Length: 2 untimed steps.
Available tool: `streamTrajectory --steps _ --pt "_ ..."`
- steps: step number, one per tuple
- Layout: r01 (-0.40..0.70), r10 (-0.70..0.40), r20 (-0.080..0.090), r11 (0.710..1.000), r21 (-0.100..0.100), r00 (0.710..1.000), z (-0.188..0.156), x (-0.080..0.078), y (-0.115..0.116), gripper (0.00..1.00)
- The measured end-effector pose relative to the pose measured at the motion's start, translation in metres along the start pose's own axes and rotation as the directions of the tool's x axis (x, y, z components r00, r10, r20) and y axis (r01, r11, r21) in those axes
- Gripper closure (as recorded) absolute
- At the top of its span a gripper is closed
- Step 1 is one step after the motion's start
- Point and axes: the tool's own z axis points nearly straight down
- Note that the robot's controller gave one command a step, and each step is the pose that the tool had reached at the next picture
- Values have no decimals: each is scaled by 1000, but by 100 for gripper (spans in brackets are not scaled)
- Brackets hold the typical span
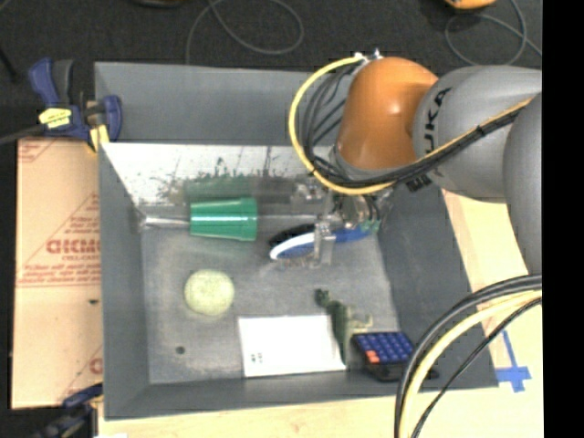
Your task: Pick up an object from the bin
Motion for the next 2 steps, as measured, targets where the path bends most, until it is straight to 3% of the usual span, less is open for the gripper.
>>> streamTrajectory --steps 1,2 --pt "4 -4 -12 1000 -1 1000 17 4 -21 0" --pt "-9 9 -1 1000 -1 1000 -18 6 -19 0"
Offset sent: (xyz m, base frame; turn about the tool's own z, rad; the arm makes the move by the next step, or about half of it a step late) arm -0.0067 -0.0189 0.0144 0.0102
